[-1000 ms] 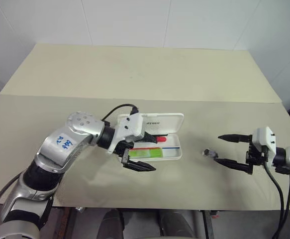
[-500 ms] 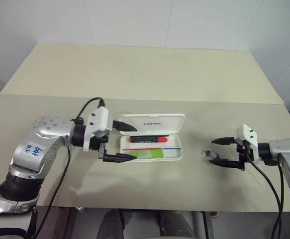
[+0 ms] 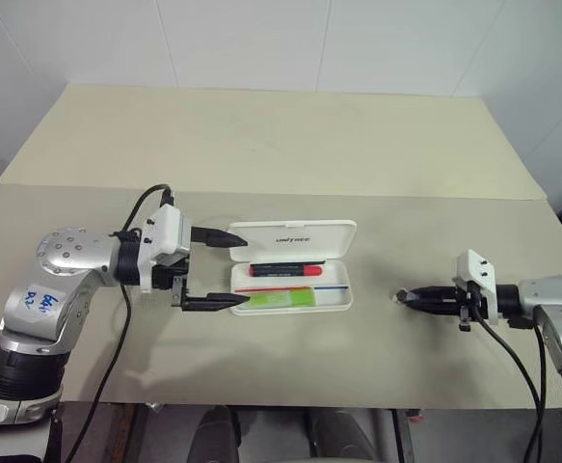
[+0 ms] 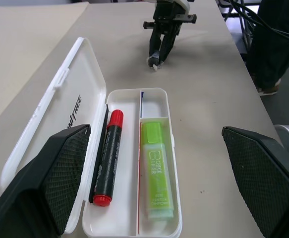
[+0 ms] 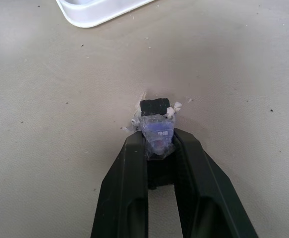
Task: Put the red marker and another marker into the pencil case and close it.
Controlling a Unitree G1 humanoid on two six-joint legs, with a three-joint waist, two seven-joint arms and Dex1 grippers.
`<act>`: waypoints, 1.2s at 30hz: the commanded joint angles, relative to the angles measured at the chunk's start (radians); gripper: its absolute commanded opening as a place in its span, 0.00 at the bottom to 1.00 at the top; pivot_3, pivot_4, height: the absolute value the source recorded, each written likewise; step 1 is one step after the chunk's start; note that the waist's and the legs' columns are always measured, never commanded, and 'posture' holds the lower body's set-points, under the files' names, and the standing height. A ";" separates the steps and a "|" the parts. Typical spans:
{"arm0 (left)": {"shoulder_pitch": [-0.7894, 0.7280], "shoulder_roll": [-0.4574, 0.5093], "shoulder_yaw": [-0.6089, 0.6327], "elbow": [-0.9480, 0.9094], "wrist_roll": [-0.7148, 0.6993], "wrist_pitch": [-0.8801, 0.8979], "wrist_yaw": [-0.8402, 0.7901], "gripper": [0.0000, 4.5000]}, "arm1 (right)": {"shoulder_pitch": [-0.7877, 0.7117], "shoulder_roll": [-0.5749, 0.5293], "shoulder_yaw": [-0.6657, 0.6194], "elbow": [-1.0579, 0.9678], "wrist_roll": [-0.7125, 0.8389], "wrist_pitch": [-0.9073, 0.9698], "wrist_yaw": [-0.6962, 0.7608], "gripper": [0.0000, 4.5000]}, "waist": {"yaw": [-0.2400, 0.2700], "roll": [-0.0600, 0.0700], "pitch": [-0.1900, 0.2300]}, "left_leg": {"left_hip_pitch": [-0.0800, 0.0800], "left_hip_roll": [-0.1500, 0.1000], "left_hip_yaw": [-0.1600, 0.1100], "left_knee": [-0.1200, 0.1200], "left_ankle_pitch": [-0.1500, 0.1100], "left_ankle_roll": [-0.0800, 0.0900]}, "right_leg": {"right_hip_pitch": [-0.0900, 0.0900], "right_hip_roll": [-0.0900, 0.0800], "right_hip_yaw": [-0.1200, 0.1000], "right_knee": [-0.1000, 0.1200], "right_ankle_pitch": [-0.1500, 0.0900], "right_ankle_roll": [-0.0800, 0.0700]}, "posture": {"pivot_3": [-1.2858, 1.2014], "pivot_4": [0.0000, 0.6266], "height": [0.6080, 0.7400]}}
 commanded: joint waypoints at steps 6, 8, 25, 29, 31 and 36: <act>0.045 -0.040 0.066 0.041 -0.060 -0.093 -0.012 1.00 | -0.023 -0.031 -0.047 -0.217 0.042 0.065 -0.047 0.08 | -0.002 0.000 0.000 | 0.000 0.000 0.000 0.000 0.000 0.000 | 0.000 0.000 0.000 0.000 0.000 0.000 | 0.52 0.24 1.00; 0.060 -0.040 0.075 0.060 -0.061 -0.114 -0.023 1.00 | -0.042 -0.026 -0.036 -0.267 0.046 0.093 -0.059 0.08 | -0.002 0.000 0.000 | 0.000 0.001 0.000 0.000 0.000 0.000 | 0.000 0.000 0.000 0.000 0.000 0.000 | 0.52 0.24 1.00; 0.173 -0.021 0.144 0.099 -0.126 -0.131 -0.074 1.00 | -0.161 0.110 0.217 -0.503 -0.015 0.245 -0.127 0.08 | 0.000 0.001 0.001 | -0.003 0.001 0.001 -0.008 -0.001 -0.001 | -0.008 0.000 -0.001 -0.001 -0.002 -0.003 | 0.52 0.24 1.00; 0.195 -0.015 0.160 0.096 -0.126 -0.134 -0.070 1.00 | -0.181 0.131 0.247 -0.503 -0.034 0.256 -0.139 0.08 | 0.001 0.001 0.001 | -0.006 0.001 0.002 -0.010 -0.001 -0.001 | -0.013 0.000 -0.001 0.002 -0.002 -0.004 | 0.52 0.24 1.00; 0.204 -0.015 0.165 0.088 -0.128 -0.133 -0.063 1.00 | -0.181 0.113 0.266 -0.491 -0.055 0.247 -0.127 0.08 | 0.001 0.001 0.001 | -0.006 0.001 0.002 -0.011 -0.001 -0.001 | -0.014 0.000 -0.001 0.002 -0.003 -0.005 | 0.52 0.24 1.00; 0.215 -0.017 0.167 0.077 -0.128 -0.136 -0.047 1.00 | -0.181 0.094 0.269 -0.465 -0.080 0.215 -0.108 0.46 | 0.001 0.001 0.001 | -0.006 0.001 0.002 -0.011 -0.001 -0.001 | -0.014 0.000 -0.001 0.002 -0.003 -0.005 | 0.52 0.24 1.00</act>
